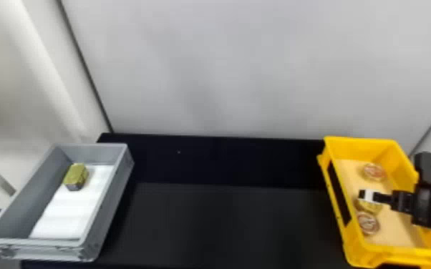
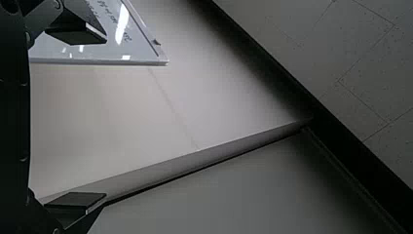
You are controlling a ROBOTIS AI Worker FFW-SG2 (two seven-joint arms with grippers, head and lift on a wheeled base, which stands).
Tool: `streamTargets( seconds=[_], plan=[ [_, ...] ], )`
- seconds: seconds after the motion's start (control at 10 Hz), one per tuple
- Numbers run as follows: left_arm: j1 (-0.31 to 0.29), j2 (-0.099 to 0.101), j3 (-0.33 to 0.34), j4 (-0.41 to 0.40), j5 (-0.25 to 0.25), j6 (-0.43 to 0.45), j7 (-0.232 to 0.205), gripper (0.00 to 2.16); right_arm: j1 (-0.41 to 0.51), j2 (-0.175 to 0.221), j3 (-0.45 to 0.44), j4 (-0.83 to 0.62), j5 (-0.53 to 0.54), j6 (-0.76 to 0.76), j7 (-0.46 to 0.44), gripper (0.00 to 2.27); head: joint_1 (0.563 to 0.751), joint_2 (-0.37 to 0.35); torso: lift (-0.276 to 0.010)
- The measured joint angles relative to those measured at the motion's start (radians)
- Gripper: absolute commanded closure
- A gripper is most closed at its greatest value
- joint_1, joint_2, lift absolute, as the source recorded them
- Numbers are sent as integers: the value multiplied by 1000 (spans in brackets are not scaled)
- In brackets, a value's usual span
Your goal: Pick up the round yellow can and place it in the yellow rectangular box
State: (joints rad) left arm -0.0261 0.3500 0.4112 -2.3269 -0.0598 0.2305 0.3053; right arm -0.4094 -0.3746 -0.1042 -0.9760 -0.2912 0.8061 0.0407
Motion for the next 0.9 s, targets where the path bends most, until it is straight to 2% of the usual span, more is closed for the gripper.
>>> streamTargets(
  seconds=[0.2, 0.3, 0.5, 0.9],
  plan=[
    [0, 0, 0, 0, 0, 0, 0, 136, 5, -1, -1, -22, -7, 13, -15, 156, 700, 54, -3],
    [1, 0, 1, 0, 0, 0, 0, 136, 15, -2, -4, -63, -14, 21, -38, 38, 700, 54, -3],
    [4, -1, 2, 0, 0, 0, 0, 134, 46, -4, -6, -246, -24, 34, -97, -2, 700, 54, -3],
    [9, -8, 5, 0, -2, -1, 1, 128, 41, -12, 16, -613, -22, -18, -115, -2, 700, 54, -3]
  ],
)
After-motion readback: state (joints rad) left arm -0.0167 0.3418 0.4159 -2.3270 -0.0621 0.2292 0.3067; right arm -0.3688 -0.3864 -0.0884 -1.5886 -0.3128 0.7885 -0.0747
